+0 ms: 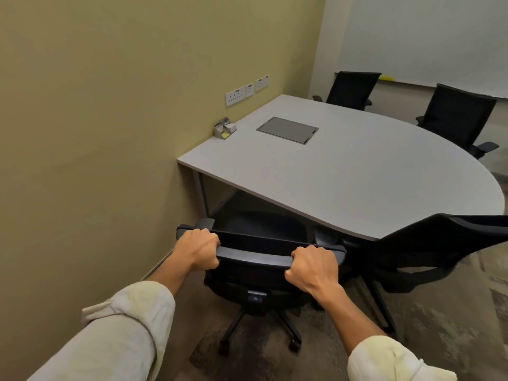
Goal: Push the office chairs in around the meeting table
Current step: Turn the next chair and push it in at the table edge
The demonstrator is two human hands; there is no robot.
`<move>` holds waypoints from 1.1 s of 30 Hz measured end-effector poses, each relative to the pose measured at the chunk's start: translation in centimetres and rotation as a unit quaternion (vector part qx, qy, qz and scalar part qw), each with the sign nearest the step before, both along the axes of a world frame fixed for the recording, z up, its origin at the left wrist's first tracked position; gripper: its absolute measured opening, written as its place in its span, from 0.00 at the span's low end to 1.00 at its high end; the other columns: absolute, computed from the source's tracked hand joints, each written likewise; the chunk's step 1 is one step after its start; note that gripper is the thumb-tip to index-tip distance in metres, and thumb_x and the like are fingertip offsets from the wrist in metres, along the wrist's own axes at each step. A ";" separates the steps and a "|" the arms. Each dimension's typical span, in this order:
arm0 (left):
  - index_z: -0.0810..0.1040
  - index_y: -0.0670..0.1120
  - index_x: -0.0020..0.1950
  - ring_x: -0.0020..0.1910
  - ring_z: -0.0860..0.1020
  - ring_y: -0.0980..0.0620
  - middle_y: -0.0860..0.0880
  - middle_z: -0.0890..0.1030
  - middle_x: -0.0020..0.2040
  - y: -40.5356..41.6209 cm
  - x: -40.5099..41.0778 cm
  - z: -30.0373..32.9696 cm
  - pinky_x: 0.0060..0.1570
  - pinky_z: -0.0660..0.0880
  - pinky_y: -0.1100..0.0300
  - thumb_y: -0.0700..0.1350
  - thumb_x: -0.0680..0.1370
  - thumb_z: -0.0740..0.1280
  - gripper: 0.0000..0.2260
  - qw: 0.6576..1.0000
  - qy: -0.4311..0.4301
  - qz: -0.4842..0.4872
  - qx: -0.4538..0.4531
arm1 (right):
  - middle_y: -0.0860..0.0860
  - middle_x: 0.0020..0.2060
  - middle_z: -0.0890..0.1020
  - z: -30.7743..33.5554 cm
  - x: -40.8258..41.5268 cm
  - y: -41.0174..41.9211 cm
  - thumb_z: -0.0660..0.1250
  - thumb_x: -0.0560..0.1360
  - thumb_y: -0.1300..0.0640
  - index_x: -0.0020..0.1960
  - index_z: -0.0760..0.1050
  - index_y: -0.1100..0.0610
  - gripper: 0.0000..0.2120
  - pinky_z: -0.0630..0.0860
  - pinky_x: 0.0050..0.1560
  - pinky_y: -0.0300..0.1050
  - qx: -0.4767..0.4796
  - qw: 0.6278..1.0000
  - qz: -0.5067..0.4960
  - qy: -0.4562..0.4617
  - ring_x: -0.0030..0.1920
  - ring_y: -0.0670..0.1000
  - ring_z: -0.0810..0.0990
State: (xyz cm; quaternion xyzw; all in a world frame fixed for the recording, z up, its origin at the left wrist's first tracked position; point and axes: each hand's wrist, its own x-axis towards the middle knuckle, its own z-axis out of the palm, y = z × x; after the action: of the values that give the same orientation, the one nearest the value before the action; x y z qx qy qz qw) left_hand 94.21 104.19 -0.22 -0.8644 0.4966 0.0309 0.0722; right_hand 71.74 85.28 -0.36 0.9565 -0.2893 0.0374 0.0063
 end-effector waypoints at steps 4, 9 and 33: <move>0.72 0.54 0.34 0.31 0.71 0.48 0.53 0.71 0.31 -0.7 2.3 0.2 0.31 0.65 0.57 0.51 0.61 0.61 0.04 1.000 -0.013 0.003 -0.004 | 0.46 0.20 0.70 0.5 2.1 -0.4 0.62 0.61 0.51 0.29 0.74 0.52 0.06 0.64 0.26 0.42 0.012 1.000 0.010 -0.007 0.21 0.50 0.69; 0.67 0.54 0.29 0.26 0.67 0.55 0.57 0.69 0.27 -3.6 5.0 0.1 0.26 0.61 0.60 0.50 0.62 0.62 0.04 1.000 -0.008 0.009 -0.004 | 0.46 0.20 0.71 -0.1 4.7 -3.2 0.61 0.61 0.52 0.30 0.76 0.53 0.07 0.64 0.26 0.41 0.031 0.999 0.014 -0.019 0.21 0.50 0.68; 0.75 0.53 0.31 0.24 0.66 0.56 0.54 0.70 0.25 -11.8 31.3 0.1 0.26 0.59 0.60 0.50 0.58 0.61 0.06 0.995 -0.014 -0.095 0.009 | 0.47 0.22 0.70 0.0 27.4 -5.2 0.62 0.62 0.54 0.28 0.67 0.52 0.06 0.62 0.27 0.42 0.053 0.992 -0.115 -0.001 0.23 0.50 0.67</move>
State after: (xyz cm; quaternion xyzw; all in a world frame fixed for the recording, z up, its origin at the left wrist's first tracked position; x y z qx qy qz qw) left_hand 125.54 92.44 -0.11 -0.8131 0.5750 0.0167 0.0893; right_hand 99.12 80.08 -0.40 0.9158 -0.3990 0.0224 -0.0403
